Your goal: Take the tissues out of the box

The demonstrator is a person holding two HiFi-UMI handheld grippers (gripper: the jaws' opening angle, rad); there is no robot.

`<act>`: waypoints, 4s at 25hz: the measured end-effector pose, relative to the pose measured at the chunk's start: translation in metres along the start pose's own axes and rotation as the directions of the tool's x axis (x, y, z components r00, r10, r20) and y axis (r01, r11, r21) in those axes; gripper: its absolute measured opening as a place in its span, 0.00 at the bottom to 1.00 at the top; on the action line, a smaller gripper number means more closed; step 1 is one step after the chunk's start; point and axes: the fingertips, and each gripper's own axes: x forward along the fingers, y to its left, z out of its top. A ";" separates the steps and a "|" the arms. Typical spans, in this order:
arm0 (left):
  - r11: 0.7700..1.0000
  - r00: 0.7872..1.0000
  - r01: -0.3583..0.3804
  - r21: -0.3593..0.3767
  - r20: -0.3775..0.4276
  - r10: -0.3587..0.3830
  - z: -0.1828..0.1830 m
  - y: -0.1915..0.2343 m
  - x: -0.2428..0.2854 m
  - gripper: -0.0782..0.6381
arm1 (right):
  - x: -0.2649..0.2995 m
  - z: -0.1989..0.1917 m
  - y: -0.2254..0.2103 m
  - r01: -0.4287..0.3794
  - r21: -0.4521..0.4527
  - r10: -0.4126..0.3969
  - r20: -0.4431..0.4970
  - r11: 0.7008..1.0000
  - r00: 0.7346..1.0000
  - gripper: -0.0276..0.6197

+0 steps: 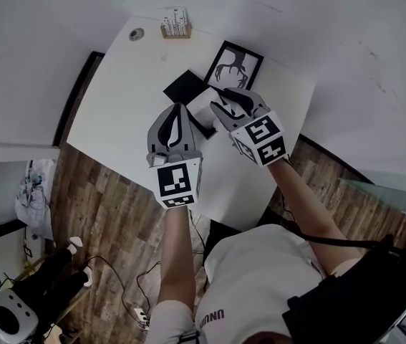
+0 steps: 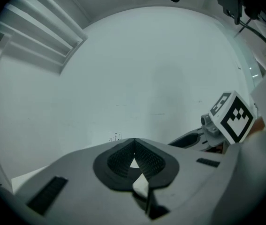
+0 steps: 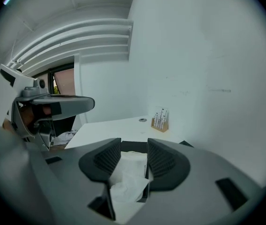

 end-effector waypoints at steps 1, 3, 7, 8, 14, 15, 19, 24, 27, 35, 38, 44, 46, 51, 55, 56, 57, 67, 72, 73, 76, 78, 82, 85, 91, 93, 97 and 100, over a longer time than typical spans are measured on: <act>1.000 1.000 0.004 -0.004 -0.003 -0.004 -0.002 0.000 0.001 0.13 | 0.002 -0.002 0.000 0.001 0.001 -0.001 -0.006 1.000 1.000 0.32; 1.000 1.000 0.008 -0.010 -0.008 -0.008 -0.005 0.001 0.004 0.13 | 0.006 -0.005 -0.001 0.003 0.003 -0.003 -0.015 1.000 1.000 0.32; 1.000 1.000 0.018 -0.018 -0.016 -0.018 -0.010 0.003 0.010 0.13 | 0.014 -0.012 -0.004 0.003 0.016 -0.002 -0.038 1.000 0.999 0.33; 1.000 1.000 0.021 -0.018 -0.019 -0.021 -0.011 0.003 0.011 0.13 | 0.015 -0.015 -0.005 0.004 0.017 -0.003 -0.045 1.000 0.999 0.33; 0.999 0.999 0.037 -0.029 -0.037 -0.038 -0.020 0.004 0.018 0.13 | 0.025 -0.028 -0.006 -0.016 0.016 0.018 -0.090 1.000 0.996 0.34; 0.999 0.998 0.040 -0.032 -0.039 -0.041 -0.022 0.004 0.019 0.13 | 0.026 -0.031 -0.006 -0.019 0.016 0.020 -0.098 1.000 0.995 0.35; 0.998 0.998 0.039 -0.041 -0.047 -0.041 -0.027 0.006 0.024 0.13 | 0.031 -0.038 -0.009 -0.027 0.037 0.031 -0.120 0.999 0.992 0.35; 0.998 0.997 0.044 -0.049 -0.054 -0.047 -0.031 0.005 0.028 0.13 | 0.037 -0.046 -0.010 -0.036 0.042 0.042 -0.147 0.998 0.988 0.35; 0.998 0.997 0.044 -0.053 -0.055 -0.047 -0.032 0.006 0.029 0.13 | 0.040 -0.047 -0.009 -0.045 0.042 0.051 -0.159 0.998 0.986 0.35; 0.998 0.997 0.038 -0.055 -0.062 -0.042 -0.036 0.009 0.028 0.13 | 0.045 -0.054 -0.010 -0.045 0.041 0.052 -0.183 0.998 0.982 0.33; 0.998 0.997 0.036 -0.056 -0.063 -0.039 -0.037 0.011 0.028 0.13 | 0.047 -0.055 -0.009 -0.048 0.045 0.056 -0.190 0.998 0.980 0.30; 0.998 0.997 0.026 -0.064 -0.066 -0.031 -0.039 0.014 0.025 0.13 | 0.047 -0.057 -0.008 -0.048 0.045 0.056 -0.203 0.998 0.978 0.26; 0.998 0.997 0.028 -0.064 -0.064 -0.032 -0.039 0.013 0.025 0.13 | 0.046 -0.057 -0.009 -0.044 0.046 0.052 -0.208 0.998 0.977 0.24; 0.998 0.998 0.026 -0.061 -0.060 -0.030 -0.038 0.014 0.024 0.13 | 0.044 -0.056 -0.009 -0.043 0.052 0.053 -0.209 0.998 0.977 0.19; 0.998 0.998 0.018 -0.065 -0.058 -0.021 -0.036 0.016 0.022 0.13 | 0.041 -0.055 -0.009 -0.037 0.062 0.049 -0.196 0.997 0.979 0.17; 0.997 0.998 0.014 -0.070 -0.059 -0.018 -0.037 0.016 0.021 0.13 | 0.040 -0.055 -0.008 -0.036 0.064 0.047 -0.190 0.997 0.981 0.17; 0.997 0.998 0.011 -0.074 -0.061 -0.016 -0.038 0.016 0.021 0.13 | 0.039 -0.054 -0.008 -0.034 0.066 0.046 -0.185 0.997 0.982 0.16; 0.997 0.998 -0.002 -0.074 -0.065 -0.003 -0.039 0.018 0.013 0.13 | 0.033 -0.041 -0.005 -0.044 0.033 0.049 -0.155 0.998 0.987 0.15; 0.997 0.998 -0.027 -0.077 -0.056 0.023 -0.037 0.024 0.011 0.13 | 0.032 -0.037 -0.003 -0.047 0.019 0.050 -0.150 0.999 0.987 0.15; 0.996 0.998 -0.030 -0.078 -0.056 0.025 -0.037 0.025 0.011 0.13 | 0.032 -0.036 -0.003 -0.046 0.022 0.049 -0.148 0.999 0.988 0.15; 0.996 0.998 -0.031 -0.080 -0.051 0.027 -0.035 0.026 0.011 0.13 | 0.030 -0.034 -0.004 -0.044 0.032 0.048 -0.140 0.999 0.989 0.15; 0.996 0.998 -0.033 -0.081 -0.049 0.029 -0.034 0.026 0.011 0.13 | 0.029 -0.032 -0.004 -0.043 0.035 0.047 -0.133 0.998 0.990 0.15; 0.996 0.999 -0.033 -0.079 -0.046 0.029 -0.033 0.026 0.010 0.13 | 0.027 -0.029 -0.005 -0.042 0.038 0.046 -0.122 0.998 0.991 0.15; 0.997 0.999 -0.029 -0.078 -0.046 0.025 -0.032 0.025 0.008 0.13 | 0.025 -0.026 -0.004 -0.037 0.036 0.041 -0.116 0.999 0.992 0.15; 0.996 0.999 -0.035 -0.085 -0.037 0.032 -0.028 0.027 0.006 0.13 | 0.022 -0.022 -0.003 -0.031 0.031 0.034 -0.104 0.999 0.994 0.15; 0.996 0.999 -0.039 -0.086 -0.035 0.036 -0.028 0.027 0.004 0.13 | 0.021 -0.021 -0.003 -0.030 0.028 0.033 -0.099 0.999 0.995 0.15; 0.995 0.999 -0.045 -0.086 -0.032 0.043 -0.027 0.027 0.002 0.13 | 0.018 -0.018 -0.003 -0.023 0.027 0.025 -0.083 0.999 0.996 0.15; 0.996 0.999 -0.046 -0.083 -0.030 0.044 -0.026 0.028 0.001 0.13 | 0.017 -0.017 -0.004 -0.023 0.027 0.025 -0.079 0.999 0.997 0.15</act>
